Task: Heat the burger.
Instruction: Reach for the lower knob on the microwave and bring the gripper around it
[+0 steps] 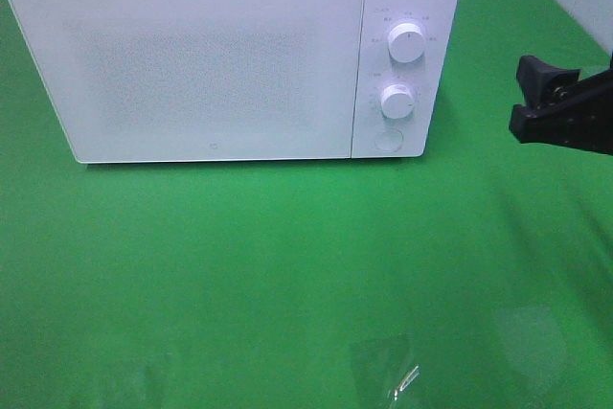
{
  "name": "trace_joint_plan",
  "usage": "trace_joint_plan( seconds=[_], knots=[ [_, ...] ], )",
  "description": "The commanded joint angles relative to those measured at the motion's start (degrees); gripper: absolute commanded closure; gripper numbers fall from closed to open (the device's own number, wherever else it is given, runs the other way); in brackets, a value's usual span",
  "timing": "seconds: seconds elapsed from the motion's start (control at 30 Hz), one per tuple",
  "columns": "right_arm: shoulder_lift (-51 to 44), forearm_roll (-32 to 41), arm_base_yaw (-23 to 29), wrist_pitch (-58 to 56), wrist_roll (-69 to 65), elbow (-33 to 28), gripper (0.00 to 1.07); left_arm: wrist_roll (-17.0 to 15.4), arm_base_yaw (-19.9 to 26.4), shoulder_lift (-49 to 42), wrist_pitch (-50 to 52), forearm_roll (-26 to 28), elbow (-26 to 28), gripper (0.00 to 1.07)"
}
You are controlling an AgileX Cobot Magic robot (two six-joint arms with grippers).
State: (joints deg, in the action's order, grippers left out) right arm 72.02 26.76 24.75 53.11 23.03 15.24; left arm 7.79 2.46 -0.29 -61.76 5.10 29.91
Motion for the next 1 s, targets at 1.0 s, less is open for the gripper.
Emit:
trace_joint_plan(
  seconds=[1.0],
  knots=[
    [24.81, 15.87, 20.23, 14.21, -0.57, 11.52, 0.31, 0.00, -0.29, -1.38, 0.40, 0.06, -0.23, 0.07]
  ],
)
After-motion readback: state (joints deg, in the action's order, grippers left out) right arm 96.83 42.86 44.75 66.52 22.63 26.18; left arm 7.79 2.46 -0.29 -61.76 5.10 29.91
